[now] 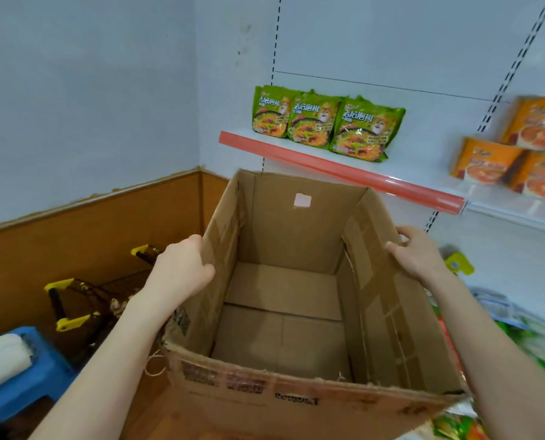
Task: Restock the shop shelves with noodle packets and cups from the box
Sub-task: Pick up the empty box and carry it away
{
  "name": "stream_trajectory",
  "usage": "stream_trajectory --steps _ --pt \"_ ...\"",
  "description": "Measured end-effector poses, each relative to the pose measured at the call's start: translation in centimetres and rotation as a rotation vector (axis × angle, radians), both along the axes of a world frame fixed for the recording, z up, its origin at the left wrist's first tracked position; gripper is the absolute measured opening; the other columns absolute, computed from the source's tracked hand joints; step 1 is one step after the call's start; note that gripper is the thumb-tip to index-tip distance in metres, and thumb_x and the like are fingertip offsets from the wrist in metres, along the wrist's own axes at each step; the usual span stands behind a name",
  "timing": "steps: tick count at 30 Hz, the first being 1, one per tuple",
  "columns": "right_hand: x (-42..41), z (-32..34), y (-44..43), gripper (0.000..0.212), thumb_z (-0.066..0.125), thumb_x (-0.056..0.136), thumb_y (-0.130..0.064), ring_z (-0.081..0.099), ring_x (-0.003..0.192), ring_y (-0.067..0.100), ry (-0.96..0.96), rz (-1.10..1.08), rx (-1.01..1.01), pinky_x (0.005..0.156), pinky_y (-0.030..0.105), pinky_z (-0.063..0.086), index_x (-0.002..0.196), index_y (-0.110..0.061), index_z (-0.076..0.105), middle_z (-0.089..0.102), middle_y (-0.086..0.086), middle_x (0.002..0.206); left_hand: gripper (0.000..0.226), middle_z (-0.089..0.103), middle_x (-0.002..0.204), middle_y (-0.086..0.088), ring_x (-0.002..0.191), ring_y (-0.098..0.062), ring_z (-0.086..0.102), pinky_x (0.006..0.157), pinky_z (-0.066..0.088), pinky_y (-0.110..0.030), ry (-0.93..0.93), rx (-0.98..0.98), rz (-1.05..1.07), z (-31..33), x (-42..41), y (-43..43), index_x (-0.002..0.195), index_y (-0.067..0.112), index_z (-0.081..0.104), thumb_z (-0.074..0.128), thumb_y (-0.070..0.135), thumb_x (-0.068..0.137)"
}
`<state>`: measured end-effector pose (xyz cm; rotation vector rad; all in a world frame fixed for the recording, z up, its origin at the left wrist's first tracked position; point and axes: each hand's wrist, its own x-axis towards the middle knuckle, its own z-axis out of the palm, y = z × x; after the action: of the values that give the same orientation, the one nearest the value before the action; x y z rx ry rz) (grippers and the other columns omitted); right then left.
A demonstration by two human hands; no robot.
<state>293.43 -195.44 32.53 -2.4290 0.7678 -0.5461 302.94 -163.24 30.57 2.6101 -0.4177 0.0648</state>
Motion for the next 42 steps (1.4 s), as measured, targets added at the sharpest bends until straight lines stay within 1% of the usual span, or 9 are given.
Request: stream_trajectory --steps 4,11,14,18,23,29,34,37,42 --pt "-4.4 0.2 -2.3 0.035 0.054 0.086 -0.01 0.056 0.108 0.034 -0.009 -0.106 0.003 0.087 0.035 0.043 0.121 -0.008 0.057 0.062 0.018 0.118 0.024 0.064 0.099 -0.008 0.087 -0.024 0.062 0.078 0.056 -0.038 0.004 0.0 -0.093 0.2 -1.5 -3.4 0.109 0.011 0.053 0.057 0.017 0.086" --pt "-9.6 0.8 -6.2 0.037 0.056 0.085 -0.01 0.053 0.116 0.035 -0.023 -0.298 0.004 0.097 0.039 0.04 0.122 -0.006 0.057 0.059 0.019 0.124 0.034 0.061 0.106 -0.01 0.084 -0.021 0.052 0.065 0.038 -0.025 -0.01 -0.027 -0.291 0.3 -1.4 -10.1 0.119 0.006 0.05 0.055 0.014 0.086" --pt "-11.3 0.8 -7.3 0.039 0.056 0.086 -0.012 0.052 0.118 0.035 -0.017 -0.401 0.004 0.099 0.039 0.039 0.125 -0.006 0.055 0.057 0.019 0.127 0.042 0.06 0.115 -0.011 0.098 -0.025 0.057 0.07 0.041 -0.025 -0.019 -0.054 -0.382 0.5 -0.6 -13.0 0.127 0.01 0.048 0.055 0.013 0.086" --pt "-14.0 0.8 -8.2 0.04 0.054 0.087 -0.013 0.054 0.114 0.035 -0.027 -0.536 0.022 0.096 0.041 0.043 0.127 -0.007 0.053 0.058 0.017 0.126 0.037 0.063 0.112 -0.013 0.103 -0.032 0.058 0.083 0.05 -0.037 -0.029 -0.027 -0.514 1.0 0.4 -16.8 0.121 0.009 0.052 0.056 0.015 0.084" --pt "-18.2 0.5 -8.2 0.043 0.053 0.087 -0.015 0.054 0.114 0.032 -0.024 -0.702 0.021 0.096 0.04 0.042 0.129 -0.01 0.051 0.056 0.014 0.129 0.031 0.064 0.11 -0.016 0.105 -0.035 0.057 0.082 0.046 -0.036 -0.028 -0.016 -0.692 1.1 -0.4 -20.9 0.112 0.009 0.056 0.057 0.015 0.081" --pt "-24.6 -0.5 -6.7 0.042 0.055 0.085 -0.015 0.055 0.113 0.032 -0.022 -0.914 0.058 0.096 0.038 0.042 0.127 -0.011 0.054 0.06 0.015 0.124 0.024 0.059 0.093 -0.008 0.081 -0.022 0.053 0.058 0.036 -0.024 -0.069 -0.008 -0.91 0.1 -3.5 -24.8 0.108 0.011 0.055 0.056 0.016 0.085" --pt "-30.7 -1.4 -5.6 0.042 0.052 0.087 -0.014 0.056 0.11 0.033 -0.007 -1.064 0.07 0.094 0.038 0.043 0.129 -0.007 0.05 0.058 0.016 0.126 0.021 0.061 0.096 -0.013 0.094 -0.033 0.058 0.065 0.038 -0.029 -0.079 0.035 -1.075 -0.3 -7.6 -29.8 0.1 0.006 0.054 0.057 0.017 0.083" --pt "-35.1 -1.8 -5.7 0.043 0.051 0.086 -0.015 0.058 0.106 0.032 -0.012 -1.139 0.079 0.092 0.041 0.046 0.129 -0.009 0.051 0.059 0.015 0.124 0.02 0.059 0.091 -0.012 0.084 -0.029 0.056 0.064 0.039 -0.03 -0.084 0.038 -1.158 -0.6 -11.3 -32.9 0.098 0.006 0.054 0.058 0.017 0.082" --pt "-43.7 -1.8 -6.6 0.042 0.05 0.088 -0.012 0.053 0.087 0.025 -0.003 -1.248 0.069 0.077 0.027 0.04 0.13 -0.008 0.05 0.061 0.017 0.116 0.019 0.053 0.085 -0.008 0.087 -0.031 0.056 0.063 0.035 -0.029 -0.093 0.028 -1.288 -0.6 -19.6 -37.9 0.098 0.006 0.054 0.057 0.016 0.082"
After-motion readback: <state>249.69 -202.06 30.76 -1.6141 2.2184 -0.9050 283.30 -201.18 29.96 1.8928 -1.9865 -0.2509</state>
